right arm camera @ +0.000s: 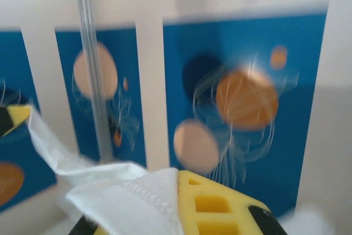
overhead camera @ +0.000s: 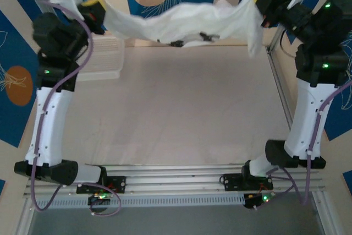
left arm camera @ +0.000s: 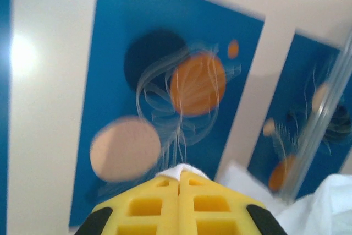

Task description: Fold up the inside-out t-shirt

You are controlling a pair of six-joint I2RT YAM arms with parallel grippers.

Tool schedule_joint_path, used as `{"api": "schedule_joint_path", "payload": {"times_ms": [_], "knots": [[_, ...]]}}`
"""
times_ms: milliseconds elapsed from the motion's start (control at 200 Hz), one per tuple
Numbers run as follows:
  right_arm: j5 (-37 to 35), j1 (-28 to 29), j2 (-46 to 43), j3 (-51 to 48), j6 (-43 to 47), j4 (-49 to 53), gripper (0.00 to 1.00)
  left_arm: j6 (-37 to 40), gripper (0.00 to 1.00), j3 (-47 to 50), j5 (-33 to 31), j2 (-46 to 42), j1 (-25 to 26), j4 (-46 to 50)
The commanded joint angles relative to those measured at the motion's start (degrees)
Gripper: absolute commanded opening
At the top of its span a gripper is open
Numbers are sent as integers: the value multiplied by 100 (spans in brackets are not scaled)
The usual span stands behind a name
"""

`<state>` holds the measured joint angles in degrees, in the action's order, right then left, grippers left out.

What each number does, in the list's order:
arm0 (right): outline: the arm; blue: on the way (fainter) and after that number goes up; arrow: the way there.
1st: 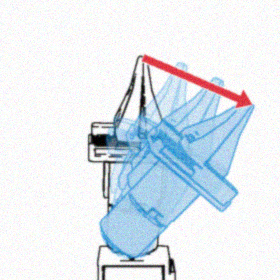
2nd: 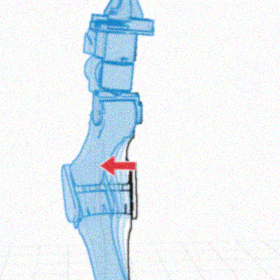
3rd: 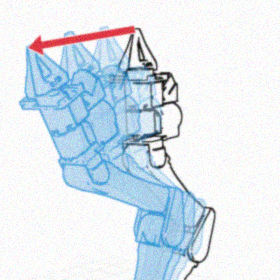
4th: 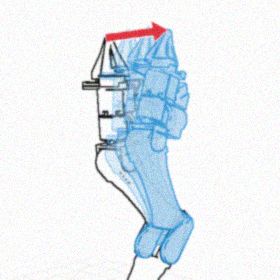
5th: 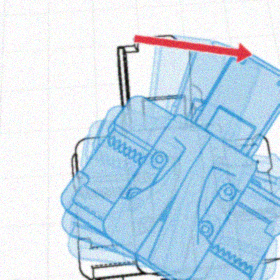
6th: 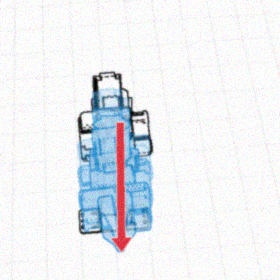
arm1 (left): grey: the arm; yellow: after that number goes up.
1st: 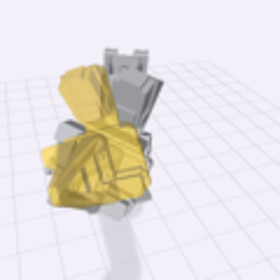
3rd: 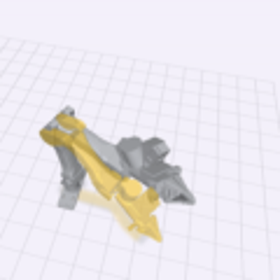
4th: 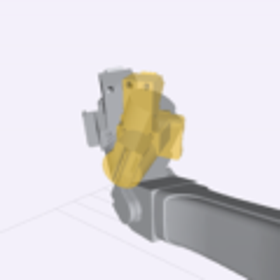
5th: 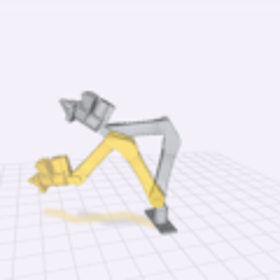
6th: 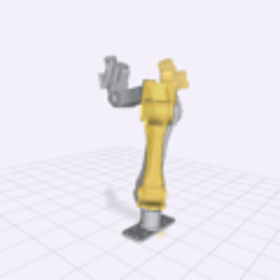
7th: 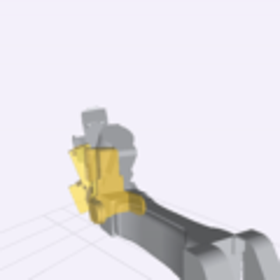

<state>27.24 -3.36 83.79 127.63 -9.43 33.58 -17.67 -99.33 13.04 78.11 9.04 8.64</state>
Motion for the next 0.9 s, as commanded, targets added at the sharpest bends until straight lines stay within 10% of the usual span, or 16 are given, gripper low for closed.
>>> {"api": "schedule_joint_path", "payload": {"times_ms": [0, 155, 315, 565, 795, 895], "knots": [[266, 71, -649, -2780, 554, -176, 2, -158, 0, 1693, 655, 157, 10, -726], [-142, 89, -2405, -7086, -1, -2957, 2, -518, 0, 4207, 226, 24, 327, -1922], [-469, 361, -2879, -9182, -343, -4064, 4, -803, 0, 5744, -250, 256, 603, -3030], [-575, 377, -3580, -10064, -581, -3867, 5, -1010, 0, 6647, -838, -128, 659, -2973], [-306, 924, -5489, -10249, -1102, -2742, 28, -1204, 1, 7586, -2934, -3016, 652, -1505], [-724, 1223, -6182, -10246, -1673, -2860, 54, -1166, 40, 8060, -3168, -4371, 652, -1368]]}}
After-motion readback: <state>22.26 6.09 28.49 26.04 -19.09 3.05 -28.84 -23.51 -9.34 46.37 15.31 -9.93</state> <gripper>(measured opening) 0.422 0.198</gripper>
